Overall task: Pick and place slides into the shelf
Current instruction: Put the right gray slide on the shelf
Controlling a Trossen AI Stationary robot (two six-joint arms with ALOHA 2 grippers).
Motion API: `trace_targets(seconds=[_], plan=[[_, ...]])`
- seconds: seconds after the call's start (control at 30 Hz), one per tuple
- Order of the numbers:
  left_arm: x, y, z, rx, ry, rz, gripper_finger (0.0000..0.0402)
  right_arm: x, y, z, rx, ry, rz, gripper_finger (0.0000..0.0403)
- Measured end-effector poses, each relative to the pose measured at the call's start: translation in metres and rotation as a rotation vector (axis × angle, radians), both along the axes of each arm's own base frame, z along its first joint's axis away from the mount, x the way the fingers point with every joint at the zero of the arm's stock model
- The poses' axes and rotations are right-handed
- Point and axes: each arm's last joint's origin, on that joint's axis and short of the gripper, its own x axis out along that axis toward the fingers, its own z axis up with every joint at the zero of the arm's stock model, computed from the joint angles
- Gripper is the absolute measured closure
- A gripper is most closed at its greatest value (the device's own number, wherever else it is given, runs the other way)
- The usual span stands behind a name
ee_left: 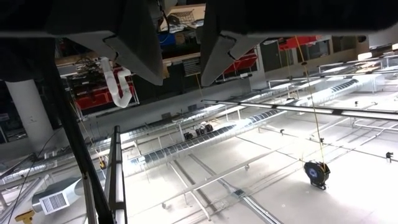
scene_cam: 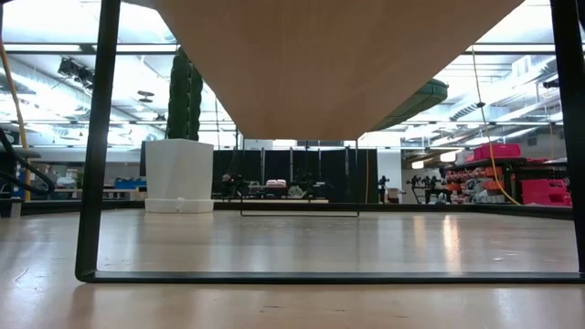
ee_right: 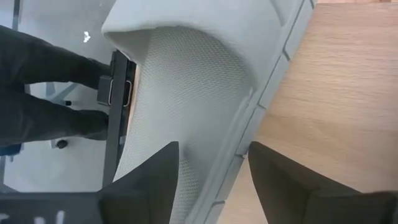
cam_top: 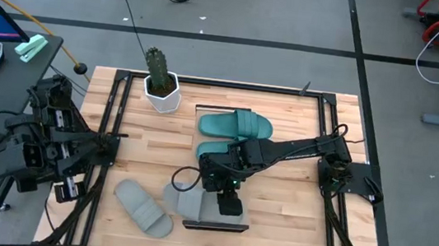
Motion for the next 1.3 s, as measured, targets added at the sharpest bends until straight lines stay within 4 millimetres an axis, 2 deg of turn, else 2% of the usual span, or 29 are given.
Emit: trace_targets(seconds=[0.3, 0.77, 1.0, 1.3], plan=[[0.000, 0.000, 0.000, 0.001, 0.000, 0.000, 0.0291, 0.001, -0.002, 0.000, -0.061, -0.025, 0.004, 0.0190], [0.000, 0.000, 0.000, 0.004, 0.001, 0.000, 0.0291, 0.006, -0.011, 0.000, -0.194, -0.092, -0.047, 0.0214], [0.000, 0.000, 0.000, 0.001, 0.000, -0.002, 0.0285, 0.004, -0.018, -0.001, -0.214, -0.058, -0.044, 0.0255], [0.000, 0.000, 0.000, 0.001, 0.001, -0.002, 0.0289, 0.011, -0.022, 0.001, -0.233, -0.128, -0.069, 0.0332]])
